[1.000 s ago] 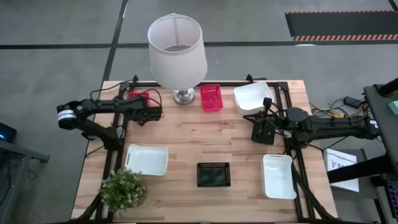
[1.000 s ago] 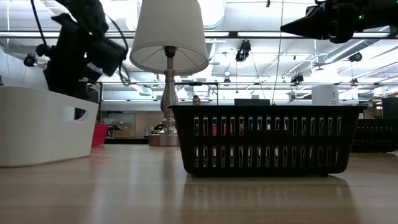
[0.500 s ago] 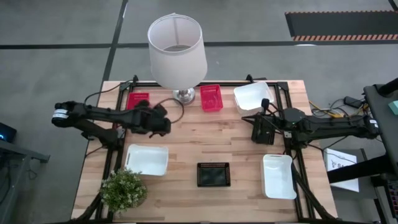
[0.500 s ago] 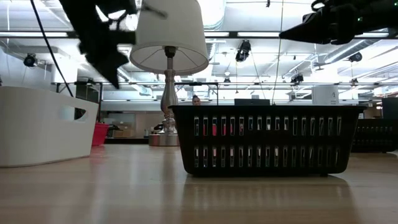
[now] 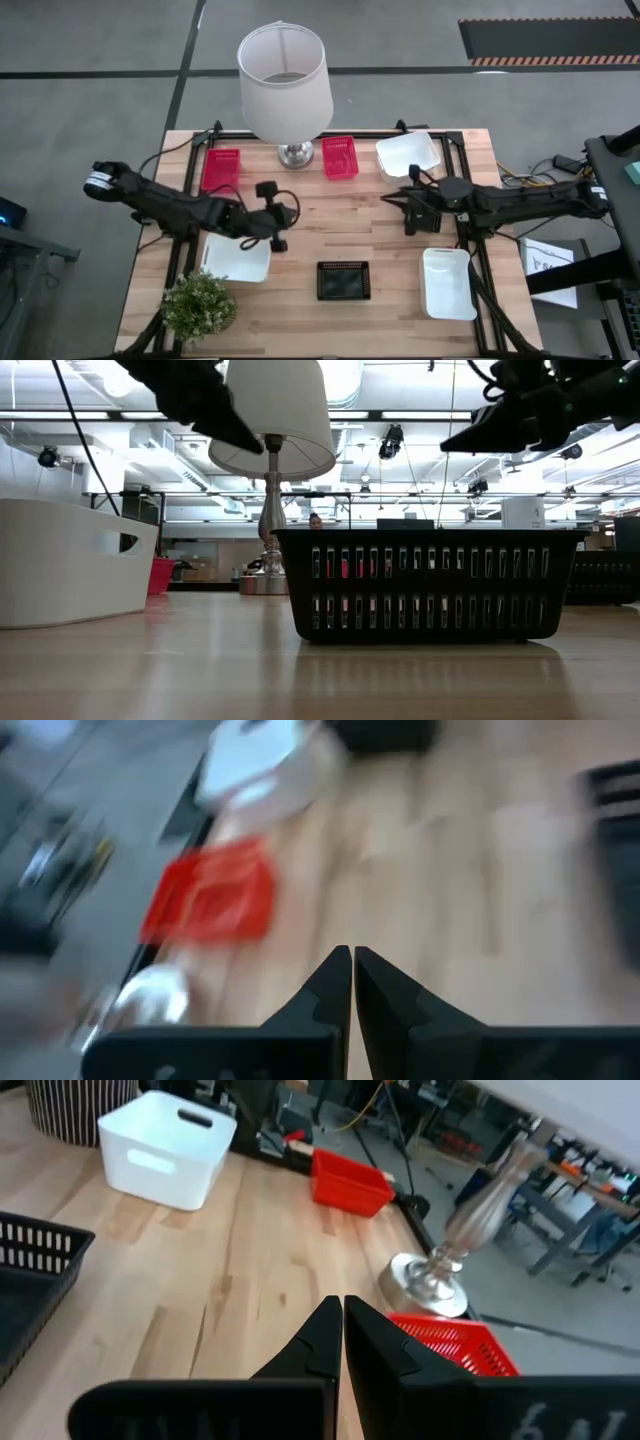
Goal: Stack baskets by color
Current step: Stack the bottom black bin on top of the stacked black bins
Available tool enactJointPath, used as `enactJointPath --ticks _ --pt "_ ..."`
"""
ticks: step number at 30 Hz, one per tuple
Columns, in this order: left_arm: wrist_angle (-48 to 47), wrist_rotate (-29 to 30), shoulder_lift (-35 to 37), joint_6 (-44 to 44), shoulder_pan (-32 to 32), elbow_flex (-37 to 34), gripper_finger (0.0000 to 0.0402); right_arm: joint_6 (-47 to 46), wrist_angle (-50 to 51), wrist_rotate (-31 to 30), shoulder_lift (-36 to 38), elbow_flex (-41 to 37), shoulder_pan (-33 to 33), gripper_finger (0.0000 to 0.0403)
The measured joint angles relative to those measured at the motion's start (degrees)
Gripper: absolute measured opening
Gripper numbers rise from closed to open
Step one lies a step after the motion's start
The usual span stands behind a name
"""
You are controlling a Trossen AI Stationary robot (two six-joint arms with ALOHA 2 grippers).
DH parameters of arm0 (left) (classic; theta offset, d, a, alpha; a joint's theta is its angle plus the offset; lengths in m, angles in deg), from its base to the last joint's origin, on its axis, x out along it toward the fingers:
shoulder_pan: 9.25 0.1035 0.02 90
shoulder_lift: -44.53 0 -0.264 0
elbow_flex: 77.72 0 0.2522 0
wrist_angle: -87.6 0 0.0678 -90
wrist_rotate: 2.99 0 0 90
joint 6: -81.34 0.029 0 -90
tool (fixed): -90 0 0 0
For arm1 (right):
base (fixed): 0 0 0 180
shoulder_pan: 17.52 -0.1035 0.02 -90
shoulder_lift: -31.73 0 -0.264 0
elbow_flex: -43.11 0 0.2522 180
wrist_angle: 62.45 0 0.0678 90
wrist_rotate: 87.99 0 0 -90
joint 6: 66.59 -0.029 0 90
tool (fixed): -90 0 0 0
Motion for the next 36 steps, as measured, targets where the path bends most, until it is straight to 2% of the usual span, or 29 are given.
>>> enactJointPath --ticks 5,10,25,36 --pt "15.0 -9.5 0.0 9.9 -0.3 -5.0 0.0001 -1.6 -0.3 0.0 -2.3 0.0 0.0 0.0009" --pt "24.2 -11.1 0.0 14.0 -0.2 -9.4 0.0001 -3.0 -0.3 1.6 -3.1 0.0 -0.1 0.0009" --pt "30.7 -10.6 0.0 15.6 0.7 -13.2 0.0001 -8.8 -1.5 1.0 -3.0 0.2 -7.3 0.0009" --pt "30.9 -10.5 0.0 15.5 0.8 -13.2 0.0001 -9.9 2.7 0.9 -7.3 5.8 -11.8 0.0009"
